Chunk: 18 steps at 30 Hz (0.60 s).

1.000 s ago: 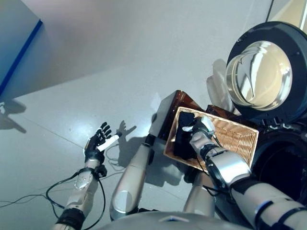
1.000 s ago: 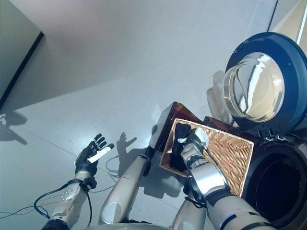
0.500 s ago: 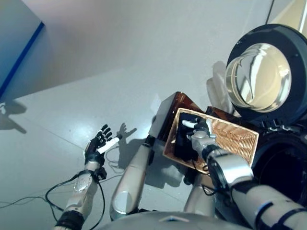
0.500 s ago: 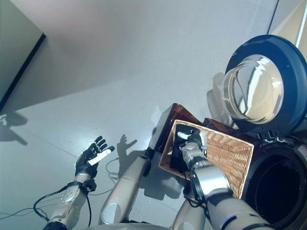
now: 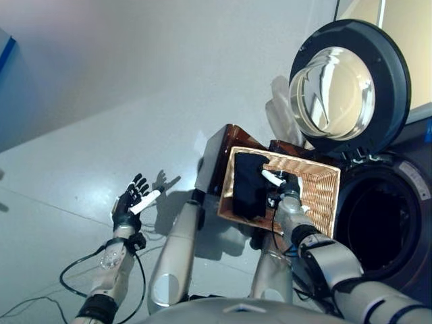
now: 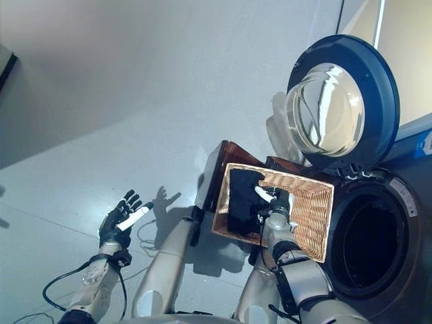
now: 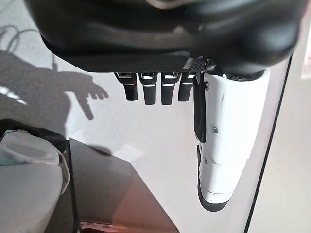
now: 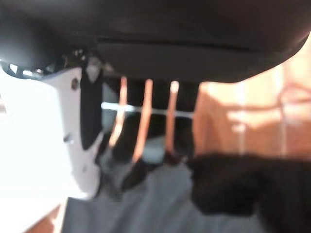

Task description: Pick up the clothes and place them into the washing machine

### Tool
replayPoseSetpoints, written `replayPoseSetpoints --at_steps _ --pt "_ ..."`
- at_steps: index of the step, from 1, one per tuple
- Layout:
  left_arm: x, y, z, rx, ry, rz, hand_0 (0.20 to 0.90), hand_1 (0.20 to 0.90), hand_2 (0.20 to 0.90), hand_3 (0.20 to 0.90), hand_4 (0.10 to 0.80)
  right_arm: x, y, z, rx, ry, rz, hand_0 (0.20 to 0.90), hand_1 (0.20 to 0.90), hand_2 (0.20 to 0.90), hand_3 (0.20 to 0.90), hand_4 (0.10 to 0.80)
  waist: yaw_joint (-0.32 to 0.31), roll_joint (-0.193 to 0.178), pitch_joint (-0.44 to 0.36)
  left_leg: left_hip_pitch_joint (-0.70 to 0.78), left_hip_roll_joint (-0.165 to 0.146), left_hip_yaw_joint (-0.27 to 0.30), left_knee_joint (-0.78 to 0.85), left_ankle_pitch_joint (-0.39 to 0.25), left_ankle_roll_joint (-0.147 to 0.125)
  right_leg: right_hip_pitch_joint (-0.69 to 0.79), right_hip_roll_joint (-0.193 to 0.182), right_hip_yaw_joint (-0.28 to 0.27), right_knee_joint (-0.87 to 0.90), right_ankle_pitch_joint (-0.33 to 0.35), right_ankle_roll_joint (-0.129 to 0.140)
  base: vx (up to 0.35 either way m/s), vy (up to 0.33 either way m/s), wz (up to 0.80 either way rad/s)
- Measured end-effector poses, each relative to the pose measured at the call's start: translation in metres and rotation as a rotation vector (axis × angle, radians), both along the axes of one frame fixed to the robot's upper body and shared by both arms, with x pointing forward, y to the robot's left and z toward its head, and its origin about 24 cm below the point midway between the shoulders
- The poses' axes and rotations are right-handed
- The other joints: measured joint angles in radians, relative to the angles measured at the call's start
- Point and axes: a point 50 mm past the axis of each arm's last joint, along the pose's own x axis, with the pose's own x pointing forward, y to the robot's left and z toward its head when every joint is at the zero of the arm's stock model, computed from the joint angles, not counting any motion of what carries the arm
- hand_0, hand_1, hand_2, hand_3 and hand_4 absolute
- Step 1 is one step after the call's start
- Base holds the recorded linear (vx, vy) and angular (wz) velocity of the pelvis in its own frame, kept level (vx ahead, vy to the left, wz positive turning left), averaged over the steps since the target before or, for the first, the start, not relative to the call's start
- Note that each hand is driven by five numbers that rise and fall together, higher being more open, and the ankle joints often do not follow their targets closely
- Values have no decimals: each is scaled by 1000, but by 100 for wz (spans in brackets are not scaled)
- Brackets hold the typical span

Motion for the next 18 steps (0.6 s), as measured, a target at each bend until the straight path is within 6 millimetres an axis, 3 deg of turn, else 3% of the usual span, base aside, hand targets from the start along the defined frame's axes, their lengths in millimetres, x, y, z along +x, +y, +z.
replayPoseSetpoints --at_steps 6,10,18 --pt "2 5 3 8 -13 28 900 900 900 900 800 10 17 8 -183 11 143 900 900 900 900 800 -9 -12 8 -18 0 0 2 -1 -4 -16 1 -1 -2 0 0 0 0 0" --pt "2 5 3 10 -12 38 900 900 900 900 800 18 27 15 -212 14 179 900 900 900 900 800 -12 -10 14 -31 -3 -3 4 -1 -3 -17 0 -11 -4 0 0 11 -13 7" --pt "2 6 4 14 -15 31 900 900 900 900 800 13 16 7 -216 128 121 900 900 900 900 800 39 4 22 -33 -6 -17 1 -2 -10 -11 -4 -31 5 -9 5 57 -18 7"
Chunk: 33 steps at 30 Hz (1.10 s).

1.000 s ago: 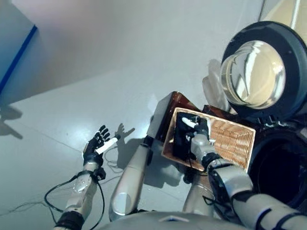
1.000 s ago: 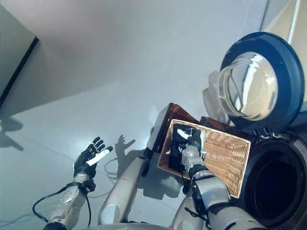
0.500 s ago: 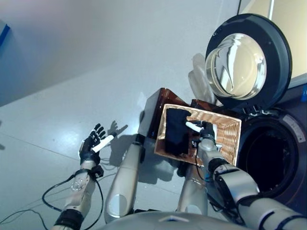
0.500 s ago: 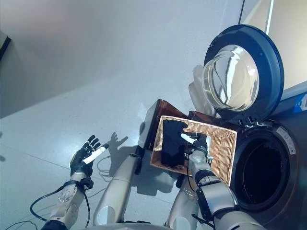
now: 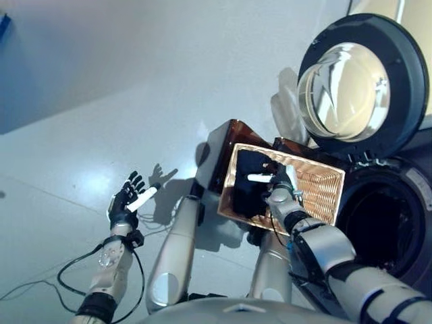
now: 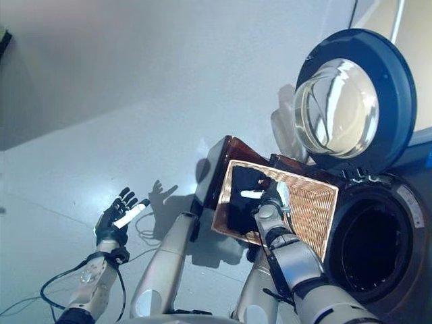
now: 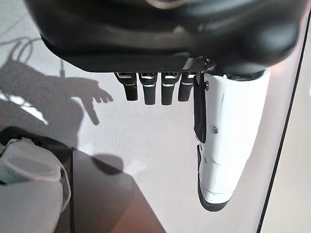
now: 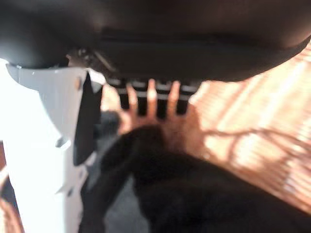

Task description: Pick up the clothes and place them into the washing machine

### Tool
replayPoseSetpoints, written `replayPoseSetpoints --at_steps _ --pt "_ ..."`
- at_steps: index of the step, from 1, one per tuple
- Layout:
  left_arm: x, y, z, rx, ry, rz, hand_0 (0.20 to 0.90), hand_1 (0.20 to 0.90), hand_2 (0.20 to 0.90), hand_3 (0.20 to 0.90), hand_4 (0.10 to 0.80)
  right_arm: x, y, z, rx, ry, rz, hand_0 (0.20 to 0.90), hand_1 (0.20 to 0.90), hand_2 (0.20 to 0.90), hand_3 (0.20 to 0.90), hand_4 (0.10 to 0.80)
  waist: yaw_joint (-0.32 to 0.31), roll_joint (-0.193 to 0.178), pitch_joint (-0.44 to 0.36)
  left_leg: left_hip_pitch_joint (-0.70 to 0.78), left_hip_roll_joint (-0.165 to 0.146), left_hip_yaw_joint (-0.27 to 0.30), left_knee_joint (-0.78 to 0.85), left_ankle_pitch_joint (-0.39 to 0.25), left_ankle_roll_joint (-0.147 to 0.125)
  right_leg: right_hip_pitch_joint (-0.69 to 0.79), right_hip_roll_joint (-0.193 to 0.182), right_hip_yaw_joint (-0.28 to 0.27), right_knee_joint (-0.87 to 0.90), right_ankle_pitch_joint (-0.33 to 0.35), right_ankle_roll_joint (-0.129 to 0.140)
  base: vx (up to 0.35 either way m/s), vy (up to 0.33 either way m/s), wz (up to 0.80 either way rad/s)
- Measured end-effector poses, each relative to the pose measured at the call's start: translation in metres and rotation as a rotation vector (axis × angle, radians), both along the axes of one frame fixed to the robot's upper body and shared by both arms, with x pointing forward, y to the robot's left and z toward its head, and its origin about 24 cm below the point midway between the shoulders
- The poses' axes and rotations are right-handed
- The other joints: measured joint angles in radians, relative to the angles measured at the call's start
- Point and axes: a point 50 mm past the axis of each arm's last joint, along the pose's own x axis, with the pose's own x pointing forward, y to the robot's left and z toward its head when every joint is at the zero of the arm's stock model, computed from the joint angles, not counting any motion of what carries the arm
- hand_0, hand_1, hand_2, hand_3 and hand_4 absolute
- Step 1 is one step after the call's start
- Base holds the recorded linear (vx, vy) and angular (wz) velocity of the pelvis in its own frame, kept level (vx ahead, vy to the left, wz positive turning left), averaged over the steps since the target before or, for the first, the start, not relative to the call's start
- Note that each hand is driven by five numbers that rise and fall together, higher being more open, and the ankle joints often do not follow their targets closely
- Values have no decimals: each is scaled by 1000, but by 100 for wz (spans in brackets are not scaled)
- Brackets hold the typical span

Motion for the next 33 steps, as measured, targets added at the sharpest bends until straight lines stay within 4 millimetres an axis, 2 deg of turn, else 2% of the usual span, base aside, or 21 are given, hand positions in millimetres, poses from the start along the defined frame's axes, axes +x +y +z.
replayPoseSetpoints --at_steps 28,33 --pt "3 -1 1 3 1 -1 900 900 900 900 800 1 17 -1 59 -9 -11 900 900 900 900 800 -2 6 -2 1 1 3 2 0 0 1 -2 0 -1 0 -1 0 0 0" --pt "4 -2 -5 7 31 2 900 900 900 900 800 -3 23 -6 89 8 7 900 900 900 900 800 -1 9 -5 18 4 -4 -4 2 -5 21 -2 -13 -6 3 -3 -43 10 2"
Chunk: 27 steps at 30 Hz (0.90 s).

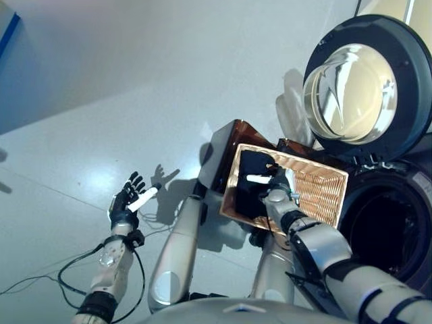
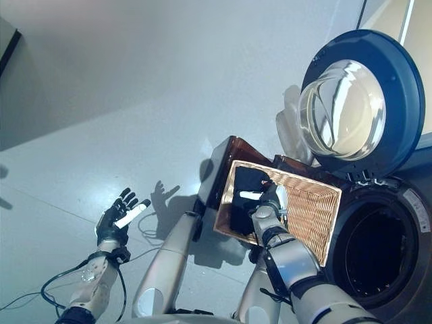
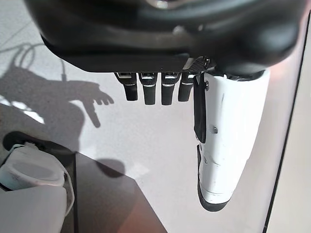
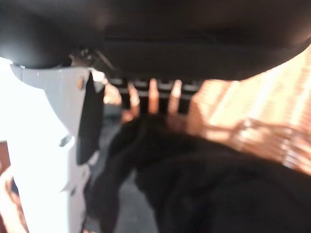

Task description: Pick up the clothes and place them into the washing machine

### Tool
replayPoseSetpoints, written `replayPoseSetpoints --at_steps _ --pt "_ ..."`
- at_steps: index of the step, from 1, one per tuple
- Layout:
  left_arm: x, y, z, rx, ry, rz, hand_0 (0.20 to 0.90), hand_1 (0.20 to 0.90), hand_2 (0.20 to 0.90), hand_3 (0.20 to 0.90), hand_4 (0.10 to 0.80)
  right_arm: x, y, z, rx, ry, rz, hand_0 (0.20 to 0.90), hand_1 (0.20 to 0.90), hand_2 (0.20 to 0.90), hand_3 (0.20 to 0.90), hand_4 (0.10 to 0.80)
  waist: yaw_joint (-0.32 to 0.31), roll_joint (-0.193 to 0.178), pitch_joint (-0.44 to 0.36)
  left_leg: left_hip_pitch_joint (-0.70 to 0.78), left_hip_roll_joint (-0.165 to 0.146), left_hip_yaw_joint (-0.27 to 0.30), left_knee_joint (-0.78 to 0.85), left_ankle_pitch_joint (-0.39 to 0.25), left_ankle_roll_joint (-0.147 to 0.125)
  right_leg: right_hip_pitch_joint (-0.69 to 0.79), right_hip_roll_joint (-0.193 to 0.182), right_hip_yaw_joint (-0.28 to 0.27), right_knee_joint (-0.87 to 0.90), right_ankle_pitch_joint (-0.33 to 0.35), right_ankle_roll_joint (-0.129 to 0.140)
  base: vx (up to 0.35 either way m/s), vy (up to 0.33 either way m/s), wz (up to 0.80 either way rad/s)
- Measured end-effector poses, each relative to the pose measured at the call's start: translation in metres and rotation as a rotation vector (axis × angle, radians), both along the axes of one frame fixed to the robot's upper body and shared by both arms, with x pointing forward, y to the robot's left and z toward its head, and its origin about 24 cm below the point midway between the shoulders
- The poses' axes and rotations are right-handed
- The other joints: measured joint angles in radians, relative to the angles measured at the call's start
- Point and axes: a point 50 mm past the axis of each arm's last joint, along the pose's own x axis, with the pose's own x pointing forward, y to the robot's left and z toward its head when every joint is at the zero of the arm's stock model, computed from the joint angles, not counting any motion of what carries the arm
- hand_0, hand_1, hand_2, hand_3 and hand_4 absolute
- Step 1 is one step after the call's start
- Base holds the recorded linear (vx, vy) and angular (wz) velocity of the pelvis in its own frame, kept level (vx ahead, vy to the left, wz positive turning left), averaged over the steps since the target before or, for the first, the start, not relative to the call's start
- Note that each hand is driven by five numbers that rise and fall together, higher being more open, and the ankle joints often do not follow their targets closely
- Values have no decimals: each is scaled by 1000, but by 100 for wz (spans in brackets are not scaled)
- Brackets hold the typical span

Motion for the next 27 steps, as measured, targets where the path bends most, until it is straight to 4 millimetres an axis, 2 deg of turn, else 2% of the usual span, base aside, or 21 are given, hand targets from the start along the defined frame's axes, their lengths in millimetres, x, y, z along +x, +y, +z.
replayPoseSetpoints --at_steps 6,15,19,20,21,27 --pt "-4 -3 -6 8 35 -8 900 900 900 900 800 -3 30 -5 161 -13 7 900 900 900 900 800 -1 7 -7 18 1 5 -7 0 0 13 -1 2 -5 0 0 -1 0 -1" --pt "-4 -4 -7 7 37 -8 900 900 900 900 800 -2 36 -5 209 -31 13 900 900 900 900 800 -1 7 -7 18 3 0 -6 -6 4 13 0 2 -4 -1 1 27 -11 0" --pt "-4 -5 -8 4 41 -12 900 900 900 900 800 -3 37 -5 211 -38 20 900 900 900 900 800 0 8 -7 18 5 1 -6 0 -3 10 1 -1 3 -3 1 -52 8 0" --pt "-4 -6 -8 4 42 -13 900 900 900 900 800 -3 37 -5 211 -38 21 480 480 480 480 500 0 8 -7 18 5 4 -10 5 -5 9 2 0 4 -3 1 -103 18 3" --pt "-5 -6 -8 3 41 -14 900 900 900 900 800 -3 37 -5 211 -38 20 200 200 200 200 300 1 9 -6 18 5 2 -11 7 -8 8 1 -2 5 -3 1 0 0 0" --pt "-6 -5 -10 3 53 -9 900 900 900 900 800 -2 35 -4 207 -42 16 200 200 200 200 300 2 11 -5 16 12 0 -17 11 -13 -2 5 -3 12 -4 1 23 0 -2"
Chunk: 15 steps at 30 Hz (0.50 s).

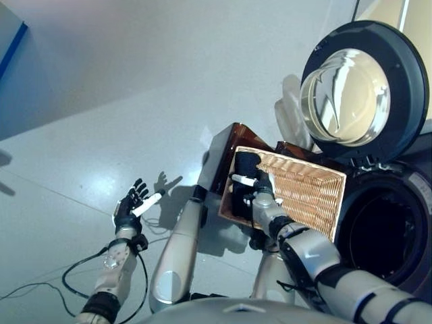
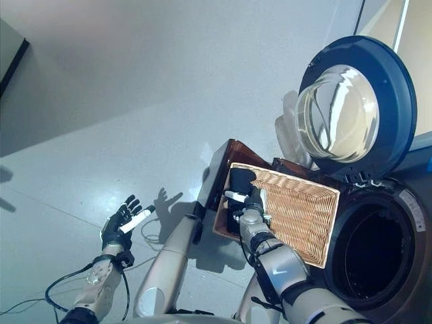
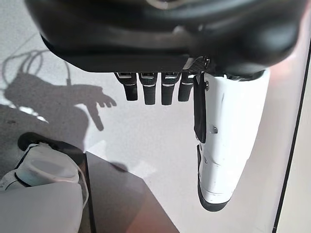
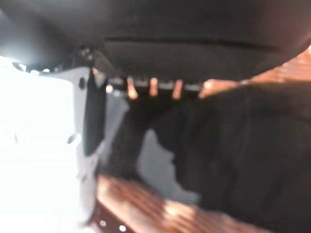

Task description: Pick up the clothes and place them into the washing machine

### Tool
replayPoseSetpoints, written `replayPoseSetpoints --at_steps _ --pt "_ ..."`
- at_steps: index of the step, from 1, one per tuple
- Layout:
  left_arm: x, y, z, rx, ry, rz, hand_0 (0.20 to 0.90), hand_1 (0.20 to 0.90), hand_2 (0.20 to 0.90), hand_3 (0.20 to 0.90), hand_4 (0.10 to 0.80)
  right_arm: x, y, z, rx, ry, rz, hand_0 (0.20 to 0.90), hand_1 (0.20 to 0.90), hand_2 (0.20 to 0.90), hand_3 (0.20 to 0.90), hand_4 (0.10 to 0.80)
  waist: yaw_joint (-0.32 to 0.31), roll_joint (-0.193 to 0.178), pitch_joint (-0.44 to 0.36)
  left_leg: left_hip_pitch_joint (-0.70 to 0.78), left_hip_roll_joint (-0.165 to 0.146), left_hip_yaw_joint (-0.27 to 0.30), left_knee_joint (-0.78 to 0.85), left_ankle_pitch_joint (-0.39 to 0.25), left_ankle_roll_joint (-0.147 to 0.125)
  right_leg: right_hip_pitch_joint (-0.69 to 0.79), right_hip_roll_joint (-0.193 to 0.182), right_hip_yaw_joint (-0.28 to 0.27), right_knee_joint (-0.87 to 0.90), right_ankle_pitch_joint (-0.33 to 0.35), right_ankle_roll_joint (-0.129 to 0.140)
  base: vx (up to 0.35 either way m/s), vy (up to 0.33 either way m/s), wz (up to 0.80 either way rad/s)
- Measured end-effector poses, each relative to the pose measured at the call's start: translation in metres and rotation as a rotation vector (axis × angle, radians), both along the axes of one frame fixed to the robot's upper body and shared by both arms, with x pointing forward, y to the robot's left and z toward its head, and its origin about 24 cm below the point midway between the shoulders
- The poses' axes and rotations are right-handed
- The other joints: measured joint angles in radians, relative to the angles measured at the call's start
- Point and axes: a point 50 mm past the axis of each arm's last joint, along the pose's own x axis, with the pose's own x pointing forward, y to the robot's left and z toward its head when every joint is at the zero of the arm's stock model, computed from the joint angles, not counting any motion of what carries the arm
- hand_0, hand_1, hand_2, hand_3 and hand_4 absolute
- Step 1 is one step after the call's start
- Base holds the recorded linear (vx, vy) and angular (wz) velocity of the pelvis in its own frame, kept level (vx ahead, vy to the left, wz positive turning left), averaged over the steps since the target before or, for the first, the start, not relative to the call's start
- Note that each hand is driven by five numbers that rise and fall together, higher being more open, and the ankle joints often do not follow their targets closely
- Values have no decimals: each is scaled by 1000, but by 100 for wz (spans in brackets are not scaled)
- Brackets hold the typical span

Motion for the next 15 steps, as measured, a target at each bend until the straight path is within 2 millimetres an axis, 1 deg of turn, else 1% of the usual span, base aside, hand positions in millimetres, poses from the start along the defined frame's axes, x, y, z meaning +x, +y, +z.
replayPoseSetpoints --at_steps 1,4,7,9,12,15 --pt "0 0 0 -1 2 1 900 900 900 900 800 0 -1 0 -2 0 -2 200 200 200 200 300 -1 0 0 0 1 -1 0 -8 5 -3 -2 2 5 -4 -1 10 11 -4" --pt "0 -1 -2 -3 7 3 900 900 900 900 800 0 -3 0 -7 3 -6 200 200 200 200 300 -3 2 -1 0 3 1 0 -6 -5 -6 -1 1 10 -8 -2 68 -7 -1" --pt "0 -2 -3 -8 9 2 900 900 900 900 800 0 -4 -1 -9 4 -6 200 200 200 200 300 -3 4 -1 0 4 3 0 -4 -7 -7 0 0 11 -9 -3 -85 22 -1" --pt "0 -3 -2 -11 7 4 900 900 900 900 800 0 -4 -1 -9 4 -5 200 200 200 200 300 -4 5 -1 0 4 2 3 -11 -4 -7 -2 0 14 -13 -5 0 0 0" --pt "2 -4 -2 -13 5 1 900 900 900 900 800 0 -3 0 -10 2 0 200 200 200 200 300 -2 6 -1 -1 3 7 5 -6 0 -9 -2 3 18 -16 -7 0 0 0" --pt "2 -5 -3 -15 6 4 900 900 900 900 800 0 -4 -1 -9 3 -2 200 200 200 200 300 -4 7 -1 -1 3 7 12 -16 -3 -9 -5 2 23 -20 -8 33 0 0"
